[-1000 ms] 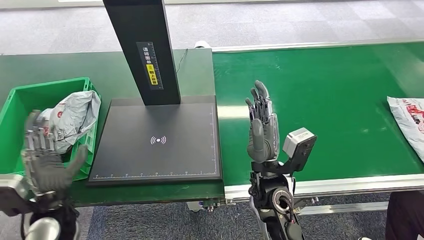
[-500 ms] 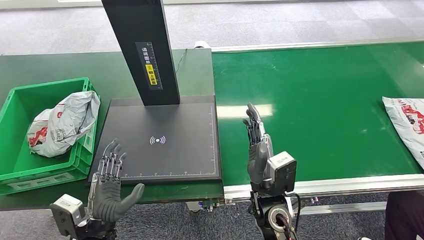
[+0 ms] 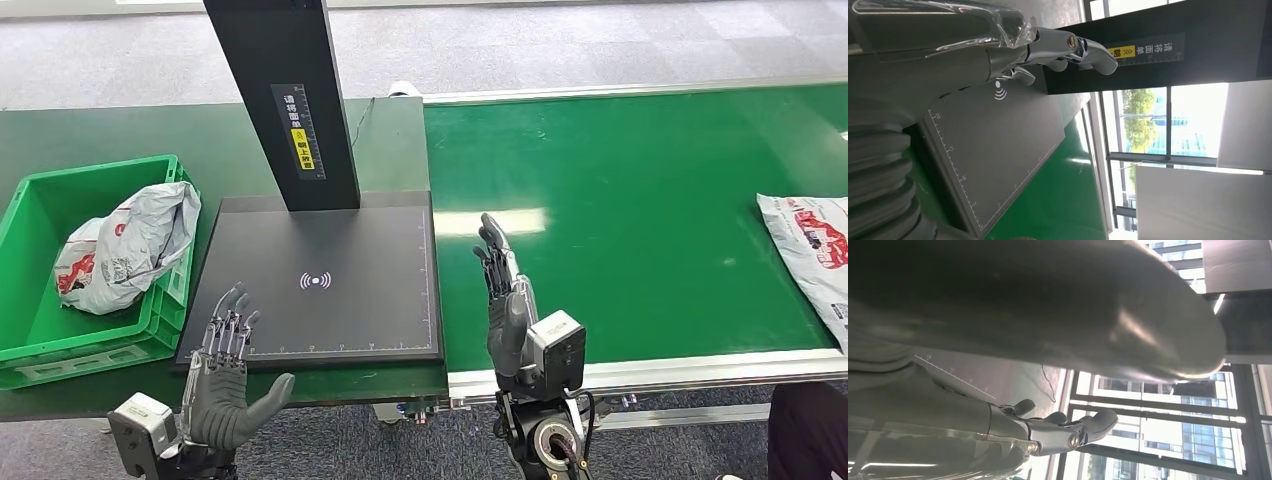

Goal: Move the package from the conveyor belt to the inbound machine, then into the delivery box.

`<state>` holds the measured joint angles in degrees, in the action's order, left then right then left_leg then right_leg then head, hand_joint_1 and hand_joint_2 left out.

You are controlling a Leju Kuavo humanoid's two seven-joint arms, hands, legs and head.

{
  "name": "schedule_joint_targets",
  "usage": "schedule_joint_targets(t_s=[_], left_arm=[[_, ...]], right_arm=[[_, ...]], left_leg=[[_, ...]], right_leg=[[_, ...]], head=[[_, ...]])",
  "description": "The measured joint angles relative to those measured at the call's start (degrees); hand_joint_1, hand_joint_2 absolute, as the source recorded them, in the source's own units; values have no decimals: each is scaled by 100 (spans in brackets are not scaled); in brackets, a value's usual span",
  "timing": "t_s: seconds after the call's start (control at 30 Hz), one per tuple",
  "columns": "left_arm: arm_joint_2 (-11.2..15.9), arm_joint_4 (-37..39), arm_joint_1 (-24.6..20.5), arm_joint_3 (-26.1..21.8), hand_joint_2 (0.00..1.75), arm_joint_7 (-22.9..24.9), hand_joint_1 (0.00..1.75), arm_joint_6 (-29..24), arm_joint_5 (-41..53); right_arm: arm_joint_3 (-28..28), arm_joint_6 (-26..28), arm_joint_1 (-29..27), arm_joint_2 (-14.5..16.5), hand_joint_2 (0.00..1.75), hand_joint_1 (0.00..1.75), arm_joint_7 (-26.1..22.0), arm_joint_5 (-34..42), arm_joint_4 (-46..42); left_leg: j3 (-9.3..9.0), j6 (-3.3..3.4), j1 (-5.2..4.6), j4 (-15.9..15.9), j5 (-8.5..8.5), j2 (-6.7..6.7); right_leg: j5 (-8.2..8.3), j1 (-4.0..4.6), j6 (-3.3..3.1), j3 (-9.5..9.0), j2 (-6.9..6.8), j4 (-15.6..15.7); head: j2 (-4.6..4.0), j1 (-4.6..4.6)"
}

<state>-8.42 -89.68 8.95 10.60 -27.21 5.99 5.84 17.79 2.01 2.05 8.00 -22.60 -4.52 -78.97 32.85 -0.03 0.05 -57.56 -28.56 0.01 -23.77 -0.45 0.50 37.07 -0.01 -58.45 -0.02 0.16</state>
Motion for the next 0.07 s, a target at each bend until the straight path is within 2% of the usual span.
schedule_joint_targets(t_s=[0.07], left_arm=[[-1,0,0,1,175,0,0,2,0]], right_arm=[[1,0,-1,0,0,0,0,0,0]], left_leg=[[0,0,0,0,0,0]], right_leg=[[0,0,0,0,0,0]], head=[[0,1]])
